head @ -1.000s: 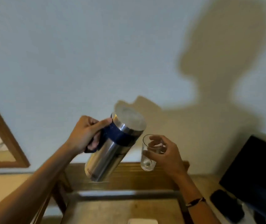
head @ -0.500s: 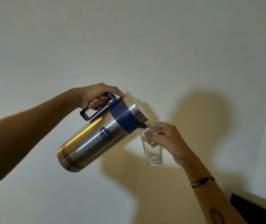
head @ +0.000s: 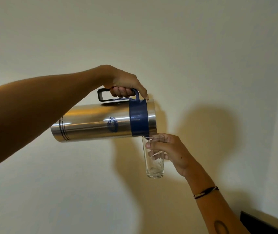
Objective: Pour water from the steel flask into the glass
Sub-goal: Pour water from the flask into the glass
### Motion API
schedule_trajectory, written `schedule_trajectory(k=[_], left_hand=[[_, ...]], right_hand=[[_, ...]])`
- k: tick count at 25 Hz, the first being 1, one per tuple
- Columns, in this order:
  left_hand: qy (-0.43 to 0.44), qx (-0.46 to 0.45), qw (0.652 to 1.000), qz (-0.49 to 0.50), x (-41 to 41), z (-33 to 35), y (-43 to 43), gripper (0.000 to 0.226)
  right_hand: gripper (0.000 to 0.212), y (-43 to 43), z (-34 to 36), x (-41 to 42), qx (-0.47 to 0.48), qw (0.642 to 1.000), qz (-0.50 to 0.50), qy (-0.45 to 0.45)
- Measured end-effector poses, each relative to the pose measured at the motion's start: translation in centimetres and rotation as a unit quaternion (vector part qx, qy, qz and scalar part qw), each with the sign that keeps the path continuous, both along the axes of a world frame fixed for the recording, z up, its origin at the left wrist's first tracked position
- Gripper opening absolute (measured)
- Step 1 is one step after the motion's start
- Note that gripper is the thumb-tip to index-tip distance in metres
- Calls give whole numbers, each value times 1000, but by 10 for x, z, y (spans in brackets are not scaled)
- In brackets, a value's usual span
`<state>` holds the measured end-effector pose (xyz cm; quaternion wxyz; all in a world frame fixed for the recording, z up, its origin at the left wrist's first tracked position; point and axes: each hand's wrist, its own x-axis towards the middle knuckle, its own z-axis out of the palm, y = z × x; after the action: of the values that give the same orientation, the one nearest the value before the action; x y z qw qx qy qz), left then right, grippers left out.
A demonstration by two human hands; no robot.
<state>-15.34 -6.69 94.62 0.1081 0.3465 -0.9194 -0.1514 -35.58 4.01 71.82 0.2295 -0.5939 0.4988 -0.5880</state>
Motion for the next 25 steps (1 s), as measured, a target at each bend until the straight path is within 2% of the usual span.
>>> schedule_trajectory(k=[4, 15, 25], left_hand=[[-31, -21, 999, 11, -6, 5, 1, 71], [-52, -31, 998, 2, -15, 8, -8, 68], [-65, -38, 997, 9, -18, 9, -15, 69]], right_hand=[[37, -2, 0, 3, 2, 1000, 19, -9], [44, -10, -2, -5, -15, 1000, 14, -7], [40, -25, -4, -7, -4, 1000, 27, -6]])
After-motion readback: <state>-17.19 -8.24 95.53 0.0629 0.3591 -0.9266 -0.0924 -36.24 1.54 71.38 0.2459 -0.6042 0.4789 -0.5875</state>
